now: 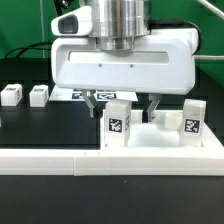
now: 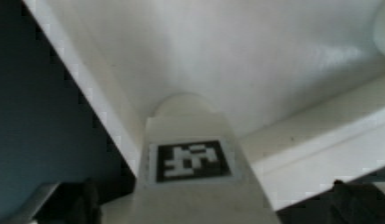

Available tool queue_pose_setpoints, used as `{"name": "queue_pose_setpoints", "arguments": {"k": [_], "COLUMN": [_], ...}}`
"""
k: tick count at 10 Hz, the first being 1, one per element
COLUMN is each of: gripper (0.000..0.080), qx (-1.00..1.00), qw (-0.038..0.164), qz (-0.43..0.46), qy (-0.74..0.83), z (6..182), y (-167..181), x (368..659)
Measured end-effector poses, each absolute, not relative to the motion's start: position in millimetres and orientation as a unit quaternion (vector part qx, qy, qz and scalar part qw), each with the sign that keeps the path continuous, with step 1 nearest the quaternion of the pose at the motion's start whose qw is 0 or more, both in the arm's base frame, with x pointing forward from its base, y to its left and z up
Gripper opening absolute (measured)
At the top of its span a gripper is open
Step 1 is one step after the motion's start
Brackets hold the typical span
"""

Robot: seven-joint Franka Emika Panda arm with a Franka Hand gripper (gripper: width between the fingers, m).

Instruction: Assemble square table

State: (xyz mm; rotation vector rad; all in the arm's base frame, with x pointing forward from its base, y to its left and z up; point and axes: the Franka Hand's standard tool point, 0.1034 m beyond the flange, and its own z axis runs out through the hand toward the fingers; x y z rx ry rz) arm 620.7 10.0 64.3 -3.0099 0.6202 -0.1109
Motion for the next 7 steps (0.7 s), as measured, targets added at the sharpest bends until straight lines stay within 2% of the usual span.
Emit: {"name": "queue_pose_setpoints", "arguments": {"k": [2,3,4,5,6,7], "gripper": [0.0649,0.0535,0.0535,0.0353,0.029,0.029], "qx": [-0.976,-0.974,-0.971,-0.96,-0.948,-0.938], "qw": [0.032,0.033,0.033,0.035,0.036,0.037], "qz": [-0.04,-0.04,-0.039,-0.038,-0.036,-0.035], "qy": [0.212,0.221,0.234,0.275,0.313,0.341], "z": [64.3,64.2,64.1,63.9,63.9,63.9], "y": [8.7,8.6,8.5,8.5,8.2,8.1], "x": [621.7,621.7,621.6,621.5,621.5,621.5]}}
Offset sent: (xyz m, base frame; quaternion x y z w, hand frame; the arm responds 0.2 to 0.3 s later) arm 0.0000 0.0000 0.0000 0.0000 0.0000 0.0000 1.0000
